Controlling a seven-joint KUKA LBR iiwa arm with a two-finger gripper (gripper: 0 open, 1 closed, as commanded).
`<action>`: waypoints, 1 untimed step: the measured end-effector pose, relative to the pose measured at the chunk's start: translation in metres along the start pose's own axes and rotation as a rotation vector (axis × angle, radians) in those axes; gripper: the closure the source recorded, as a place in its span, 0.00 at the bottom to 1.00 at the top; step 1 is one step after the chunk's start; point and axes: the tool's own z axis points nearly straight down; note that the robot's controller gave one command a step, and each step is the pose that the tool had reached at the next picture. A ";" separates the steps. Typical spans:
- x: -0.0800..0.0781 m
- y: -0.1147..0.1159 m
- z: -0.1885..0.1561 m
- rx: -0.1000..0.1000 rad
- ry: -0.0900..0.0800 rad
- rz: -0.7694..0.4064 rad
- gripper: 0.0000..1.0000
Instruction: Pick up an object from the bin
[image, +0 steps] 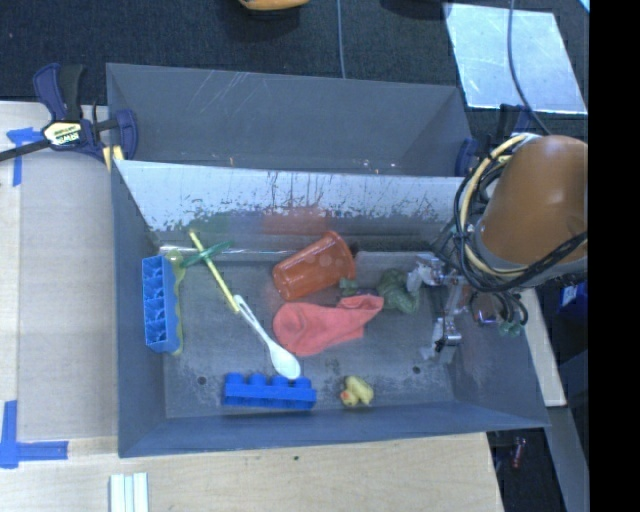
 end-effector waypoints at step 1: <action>-0.002 0.000 -0.004 0.001 -0.009 -0.001 0.00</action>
Offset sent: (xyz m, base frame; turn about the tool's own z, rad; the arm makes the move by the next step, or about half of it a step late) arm 0.0767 0.0697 -0.0851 0.1181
